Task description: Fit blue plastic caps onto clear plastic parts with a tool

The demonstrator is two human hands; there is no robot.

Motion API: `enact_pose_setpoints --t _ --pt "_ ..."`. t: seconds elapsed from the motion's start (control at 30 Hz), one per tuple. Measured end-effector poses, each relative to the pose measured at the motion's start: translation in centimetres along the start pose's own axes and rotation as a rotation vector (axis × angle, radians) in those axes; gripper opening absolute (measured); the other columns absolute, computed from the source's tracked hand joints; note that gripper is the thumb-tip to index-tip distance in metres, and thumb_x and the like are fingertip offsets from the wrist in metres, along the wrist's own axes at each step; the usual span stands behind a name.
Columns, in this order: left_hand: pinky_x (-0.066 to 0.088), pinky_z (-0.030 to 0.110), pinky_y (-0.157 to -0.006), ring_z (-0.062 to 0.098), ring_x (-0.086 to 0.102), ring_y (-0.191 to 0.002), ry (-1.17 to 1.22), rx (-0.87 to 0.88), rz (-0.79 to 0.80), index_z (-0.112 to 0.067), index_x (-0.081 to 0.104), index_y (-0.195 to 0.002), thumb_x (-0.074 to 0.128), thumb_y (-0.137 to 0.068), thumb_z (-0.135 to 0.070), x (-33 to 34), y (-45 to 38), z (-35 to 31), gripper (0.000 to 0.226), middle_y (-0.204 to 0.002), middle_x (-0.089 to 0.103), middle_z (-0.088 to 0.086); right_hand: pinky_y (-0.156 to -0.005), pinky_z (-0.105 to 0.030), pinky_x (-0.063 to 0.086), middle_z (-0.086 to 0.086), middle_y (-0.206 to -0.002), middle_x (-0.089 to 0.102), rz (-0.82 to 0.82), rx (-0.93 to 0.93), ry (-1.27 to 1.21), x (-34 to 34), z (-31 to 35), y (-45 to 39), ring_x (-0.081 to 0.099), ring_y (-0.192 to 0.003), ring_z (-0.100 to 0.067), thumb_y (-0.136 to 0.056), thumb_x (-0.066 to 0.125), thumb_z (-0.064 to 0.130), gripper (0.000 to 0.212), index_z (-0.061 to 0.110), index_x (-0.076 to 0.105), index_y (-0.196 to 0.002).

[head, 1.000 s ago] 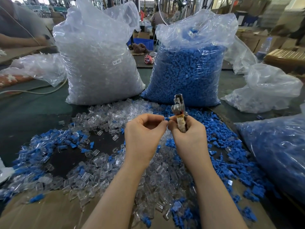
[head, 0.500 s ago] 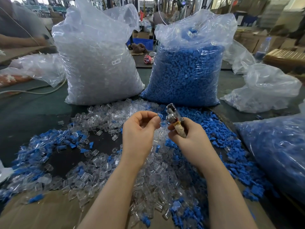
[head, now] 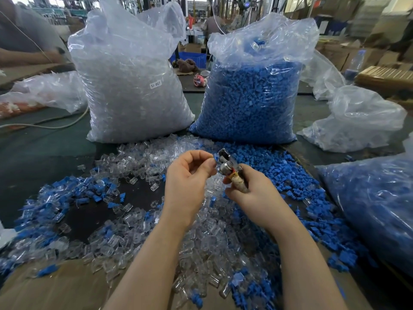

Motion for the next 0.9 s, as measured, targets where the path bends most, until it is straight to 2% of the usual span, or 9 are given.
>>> enact_pose_setpoints --t 0.17,0.33,0.47,0.57,0.7,0.8,0.9 --pt "0.05 0.013 -0.067 0.003 0.065 -0.069 0.008 0.005 0.028 -0.008 0.067 -0.088 0.064 -0.091 0.001 0.0 -0.1 -0.2 0.01 -0.077 0.069 0.001 -0.076 -0.048 0.052 -0.001 -0.086 0.067 -0.013 -0.015 0.027 0.0 0.0 -0.2 0.061 -0.081 -0.026 -0.085 0.062 0.017 0.011 0.021 0.059 -0.095" --pt "0.05 0.013 -0.066 0.002 0.064 -0.069 0.024 0.001 0.043 -0.008 0.066 -0.087 0.064 -0.091 0.003 0.0 -0.1 -0.3 0.012 -0.076 0.069 0.0 -0.064 -0.045 0.048 -0.003 -0.075 0.063 -0.019 -0.016 0.05 0.1 0.0 -0.1 0.056 -0.07 -0.027 -0.083 0.058 0.015 0.008 0.02 0.059 -0.089" --pt "0.05 0.013 -0.067 0.002 0.064 -0.069 0.024 -0.003 0.029 -0.01 0.066 -0.086 0.064 -0.091 0.003 -0.1 -0.1 -0.2 0.014 -0.075 0.069 -0.002 -0.054 -0.035 0.038 0.002 -0.066 0.058 -0.038 -0.024 0.087 0.2 0.2 0.0 0.05 -0.058 -0.018 -0.079 0.053 0.014 0.01 0.022 0.058 -0.083" --pt "0.05 0.013 -0.066 0.001 0.063 -0.068 0.024 -0.006 0.02 -0.012 0.066 -0.084 0.064 -0.091 0.002 -0.2 -0.1 -0.1 0.016 -0.073 0.068 -0.006 -0.053 -0.031 0.037 0.004 -0.064 0.058 -0.056 -0.015 0.108 0.3 0.2 0.0 0.051 -0.059 -0.018 -0.078 0.052 0.015 0.011 0.024 0.057 -0.08" --pt "0.051 0.014 -0.067 0.004 0.065 -0.07 0.024 -0.019 0.019 -0.009 0.067 -0.087 0.064 -0.091 0.001 -0.2 -0.1 -0.1 0.011 -0.077 0.069 -0.001 -0.052 -0.031 0.036 0.004 -0.065 0.058 -0.047 -0.016 0.133 0.4 0.3 -0.1 0.052 -0.059 -0.017 -0.081 0.053 0.014 0.01 0.024 0.056 -0.081" --pt "0.053 0.017 -0.069 0.008 0.067 -0.072 0.043 -0.075 0.014 -0.009 0.069 -0.088 0.067 -0.09 -0.002 -0.3 -0.2 0.1 0.007 -0.076 0.071 -0.001 -0.051 -0.03 0.032 0.004 -0.066 0.058 -0.052 -0.018 0.124 0.4 0.2 -0.1 0.05 -0.058 -0.017 -0.081 0.053 0.017 0.008 0.024 0.056 -0.083" --pt "0.057 0.019 -0.069 0.013 0.072 -0.075 0.175 -0.206 -0.062 -0.009 0.07 -0.093 0.069 -0.087 -0.006 -1.6 -0.3 0.8 0.006 -0.08 0.075 0.003 -0.052 -0.031 0.031 0.005 -0.068 0.057 -0.097 0.028 0.151 0.0 -0.3 -0.2 0.051 -0.061 -0.017 -0.086 0.055 0.023 0.006 0.025 0.052 -0.08"
Point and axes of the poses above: each hand's wrist, its own y-axis away from the middle knuckle, its own x-axis out of the palm, z = x × y, the point moved 5 cm from there along -y, towards the middle knuckle
